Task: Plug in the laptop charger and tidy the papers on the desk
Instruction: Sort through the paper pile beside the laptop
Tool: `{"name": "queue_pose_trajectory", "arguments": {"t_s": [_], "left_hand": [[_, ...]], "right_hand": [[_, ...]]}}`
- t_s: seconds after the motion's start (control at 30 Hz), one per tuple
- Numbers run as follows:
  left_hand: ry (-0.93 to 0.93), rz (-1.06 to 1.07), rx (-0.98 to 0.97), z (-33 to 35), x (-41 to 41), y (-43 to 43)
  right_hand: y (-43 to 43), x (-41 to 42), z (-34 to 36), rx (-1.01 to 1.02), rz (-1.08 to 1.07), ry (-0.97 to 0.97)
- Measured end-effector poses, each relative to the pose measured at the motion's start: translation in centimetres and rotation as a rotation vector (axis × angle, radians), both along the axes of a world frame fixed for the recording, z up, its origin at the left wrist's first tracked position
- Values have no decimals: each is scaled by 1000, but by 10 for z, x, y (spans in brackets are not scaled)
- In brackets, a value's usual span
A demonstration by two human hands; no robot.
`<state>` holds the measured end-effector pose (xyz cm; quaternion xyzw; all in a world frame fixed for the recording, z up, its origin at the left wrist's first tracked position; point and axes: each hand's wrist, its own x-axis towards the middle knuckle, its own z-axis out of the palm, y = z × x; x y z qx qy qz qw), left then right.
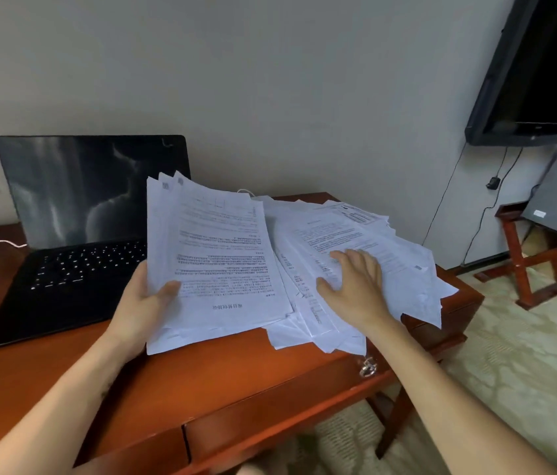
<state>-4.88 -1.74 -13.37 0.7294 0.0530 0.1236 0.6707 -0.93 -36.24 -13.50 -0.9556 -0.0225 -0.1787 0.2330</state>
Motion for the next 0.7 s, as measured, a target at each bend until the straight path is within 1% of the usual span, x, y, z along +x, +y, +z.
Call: {"name": "queue_pose_trajectory", "arguments": {"t_s": [0.03,0.07,0.1,0.17,0.27,0.37,0.47,0.6,0.7], "left_hand": [[4,-1,-6,0,0,0],[5,-3,-13,0,0,-1],[8,-4,-17,0,0,-2],[16,4,-16,-1,2,-2],[20,9,-32,0,1,-3],[29,8,-41,1,1,-3],[23,0,-39,1,1,-2],[23,-5,-71,1,-2,-4],[21,-3,-69,3,-1,-5]], "right_hand": [[-11,3,-2,-138,-23,136],[-19,6,-3,-215,-34,239],[-25,7,-6,-253,-33,286],[-29,11,-9,-312,-21,241],[-31,13,-4,-379,-25,93],[-39,13,-1,-302,-3,-40],[-46,11,5,-272,0,-209],[-54,13,11,-184,3,-187],[-54,11,13,8,11,-164]]}}
